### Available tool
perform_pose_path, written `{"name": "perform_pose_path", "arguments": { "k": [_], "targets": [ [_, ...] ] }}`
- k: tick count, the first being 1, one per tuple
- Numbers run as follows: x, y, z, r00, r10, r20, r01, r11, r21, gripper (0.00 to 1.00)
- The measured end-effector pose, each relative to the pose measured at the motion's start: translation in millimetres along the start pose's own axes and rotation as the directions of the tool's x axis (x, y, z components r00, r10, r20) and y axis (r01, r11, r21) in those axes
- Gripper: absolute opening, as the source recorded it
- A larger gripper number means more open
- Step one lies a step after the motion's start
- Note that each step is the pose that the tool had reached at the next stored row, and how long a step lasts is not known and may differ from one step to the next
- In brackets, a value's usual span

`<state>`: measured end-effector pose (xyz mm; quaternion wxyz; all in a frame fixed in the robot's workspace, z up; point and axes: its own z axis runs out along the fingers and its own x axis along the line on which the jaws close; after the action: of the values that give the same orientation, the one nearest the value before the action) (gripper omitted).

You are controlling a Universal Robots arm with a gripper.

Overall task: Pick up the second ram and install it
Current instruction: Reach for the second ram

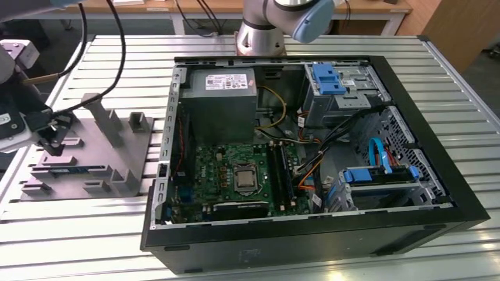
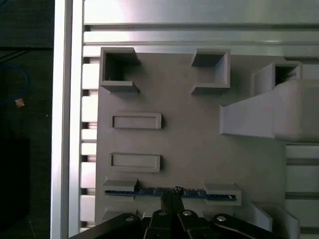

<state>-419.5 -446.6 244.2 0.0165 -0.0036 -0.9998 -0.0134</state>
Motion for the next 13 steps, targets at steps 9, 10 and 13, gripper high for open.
{"name": "perform_pose_path", "arguments": {
  "k": [9, 10, 13],
  "targets": [
    [-12.9, -2.7, 6.1, 1.0000, 0.000, -0.0001, 0.000, 1.0000, -0.0001, 0.10],
    [-13.0, -2.7, 6.0, 1.0000, 0.000, -0.0001, 0.000, 1.0000, -0.0001, 0.10],
    [-13.1, -2.6, 6.0, 1.0000, 0.000, -0.0001, 0.000, 1.0000, -0.0001, 0.10]
  ]
}}
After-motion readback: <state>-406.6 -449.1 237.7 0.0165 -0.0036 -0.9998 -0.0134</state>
